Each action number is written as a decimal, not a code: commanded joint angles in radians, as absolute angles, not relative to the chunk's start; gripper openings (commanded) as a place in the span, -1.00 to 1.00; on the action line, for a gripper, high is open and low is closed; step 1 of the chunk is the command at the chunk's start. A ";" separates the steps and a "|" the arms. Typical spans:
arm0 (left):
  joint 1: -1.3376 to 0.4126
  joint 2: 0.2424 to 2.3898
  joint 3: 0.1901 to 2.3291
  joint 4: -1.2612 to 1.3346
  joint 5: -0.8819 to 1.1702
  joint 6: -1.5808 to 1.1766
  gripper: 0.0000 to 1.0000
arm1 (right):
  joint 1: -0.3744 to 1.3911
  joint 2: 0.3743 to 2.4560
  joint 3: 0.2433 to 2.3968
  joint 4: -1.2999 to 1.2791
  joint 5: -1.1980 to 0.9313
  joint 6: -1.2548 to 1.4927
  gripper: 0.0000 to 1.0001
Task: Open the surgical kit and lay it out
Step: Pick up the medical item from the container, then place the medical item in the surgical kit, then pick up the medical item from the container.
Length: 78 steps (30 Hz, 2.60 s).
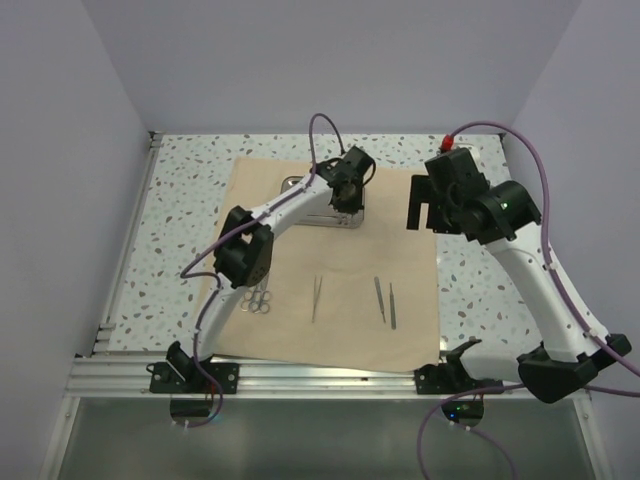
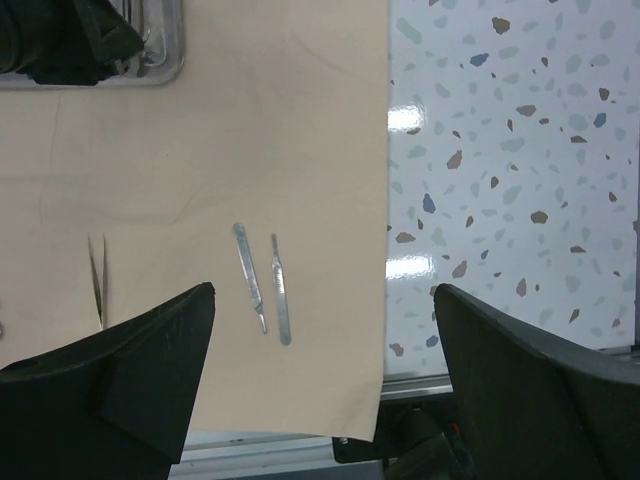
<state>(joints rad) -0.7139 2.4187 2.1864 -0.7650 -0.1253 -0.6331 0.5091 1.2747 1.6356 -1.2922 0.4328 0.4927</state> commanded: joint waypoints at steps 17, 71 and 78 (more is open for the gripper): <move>-0.943 1.580 1.226 -0.686 -0.290 -0.906 -1.00 | 0.505 1.261 1.667 -1.218 0.316 0.445 0.90; -0.440 1.308 1.203 -0.768 -0.110 -0.509 0.49 | 0.509 2.549 2.338 -1.132 0.209 0.706 -0.31; -0.420 1.308 1.193 -0.765 -0.094 -0.517 0.46 | 0.509 2.543 2.318 -1.132 0.209 0.703 -1.00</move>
<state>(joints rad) -0.4313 1.3094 1.1976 -0.7914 -0.1192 -0.5373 0.5095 2.5313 2.3390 -1.1309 0.1917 0.6964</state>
